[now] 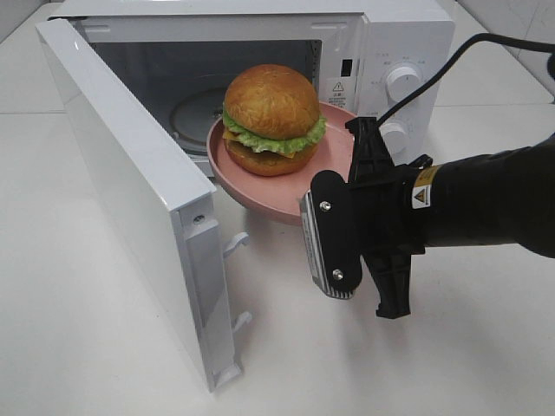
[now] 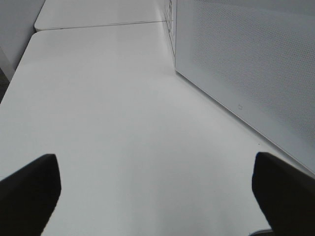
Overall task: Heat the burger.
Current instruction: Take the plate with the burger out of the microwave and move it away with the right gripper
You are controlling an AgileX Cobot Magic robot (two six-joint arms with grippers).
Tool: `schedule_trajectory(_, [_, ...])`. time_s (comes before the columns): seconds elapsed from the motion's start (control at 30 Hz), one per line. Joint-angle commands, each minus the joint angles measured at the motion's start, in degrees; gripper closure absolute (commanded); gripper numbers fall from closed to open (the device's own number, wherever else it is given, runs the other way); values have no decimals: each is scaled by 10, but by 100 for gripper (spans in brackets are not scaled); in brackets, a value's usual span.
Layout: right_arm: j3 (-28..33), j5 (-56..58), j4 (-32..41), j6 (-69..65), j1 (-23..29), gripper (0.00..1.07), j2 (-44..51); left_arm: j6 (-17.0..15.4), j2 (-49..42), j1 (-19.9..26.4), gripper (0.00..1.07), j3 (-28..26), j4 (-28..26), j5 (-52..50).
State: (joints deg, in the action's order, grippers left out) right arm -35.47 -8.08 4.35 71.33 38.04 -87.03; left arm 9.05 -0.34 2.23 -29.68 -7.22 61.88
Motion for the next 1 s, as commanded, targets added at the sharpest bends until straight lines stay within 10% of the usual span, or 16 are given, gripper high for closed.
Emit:
schedule_trajectory(0.03, [9,-45,-3,-2,-2,107,29,1,-1,1,9,-1,-4,-4])
schedule_trajectory(1.0, [90,138,-79,-86,-2,107,236,1,-1,1,9,-1,-4,-4])
